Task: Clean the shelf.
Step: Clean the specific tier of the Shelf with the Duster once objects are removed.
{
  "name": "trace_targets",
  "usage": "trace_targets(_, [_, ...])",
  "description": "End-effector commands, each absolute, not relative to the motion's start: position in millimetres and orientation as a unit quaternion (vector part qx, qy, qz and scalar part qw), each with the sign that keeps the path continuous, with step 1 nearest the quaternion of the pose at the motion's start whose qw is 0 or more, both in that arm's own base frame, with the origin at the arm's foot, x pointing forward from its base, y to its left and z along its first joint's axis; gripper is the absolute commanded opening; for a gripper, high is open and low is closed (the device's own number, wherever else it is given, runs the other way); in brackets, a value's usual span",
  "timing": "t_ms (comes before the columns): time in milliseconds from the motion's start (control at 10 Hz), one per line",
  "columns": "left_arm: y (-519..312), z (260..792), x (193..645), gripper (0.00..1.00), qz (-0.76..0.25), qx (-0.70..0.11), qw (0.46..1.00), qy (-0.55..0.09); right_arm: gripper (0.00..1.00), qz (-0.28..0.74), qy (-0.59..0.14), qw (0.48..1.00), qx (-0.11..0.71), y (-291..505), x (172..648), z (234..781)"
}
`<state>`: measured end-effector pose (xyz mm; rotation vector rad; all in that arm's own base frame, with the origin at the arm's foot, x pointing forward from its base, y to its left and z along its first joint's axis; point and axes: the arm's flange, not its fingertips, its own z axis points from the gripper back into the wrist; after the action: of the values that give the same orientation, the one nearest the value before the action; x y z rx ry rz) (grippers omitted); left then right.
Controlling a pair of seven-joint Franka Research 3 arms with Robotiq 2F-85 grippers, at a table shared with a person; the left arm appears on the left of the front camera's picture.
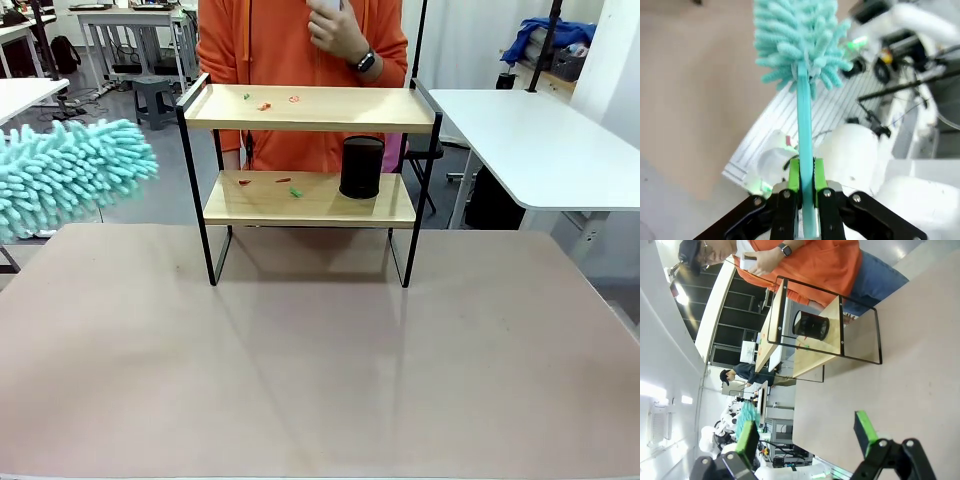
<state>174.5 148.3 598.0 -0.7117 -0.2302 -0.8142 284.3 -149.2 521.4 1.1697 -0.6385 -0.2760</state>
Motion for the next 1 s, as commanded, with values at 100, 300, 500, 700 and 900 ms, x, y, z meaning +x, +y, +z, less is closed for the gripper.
trace_targets(100, [68, 602, 177, 0.13, -0.491, -0.296, 0.818, -0.037, 1.00, -0.117, -0.307, 0.773, 0.543, -149, 288, 522])
trace_targets(300, [29, 592, 194, 0.13, -0.511, -0.277, 0.813, -0.010, 1.00, -0.117, -0.307, 0.773, 0.543, -149, 288, 522])
trace_targets(500, [7, 607, 201, 0.13, -0.483, -0.294, 0.821, -0.079, 1.00, -0.117, -0.307, 0.773, 0.543, -149, 288, 522])
trace_targets(700, [8, 638, 209, 0.13, -0.385, -0.297, 0.854, -0.184, 1.00, -0.117, -0.307, 0.773, 0.543, -149, 288, 522])
trace_targets(900, [9, 673, 241, 0.13, -0.327, -0.289, 0.863, -0.253, 1.00, -0.117, -0.307, 0.773, 0.543, -149, 288, 522])
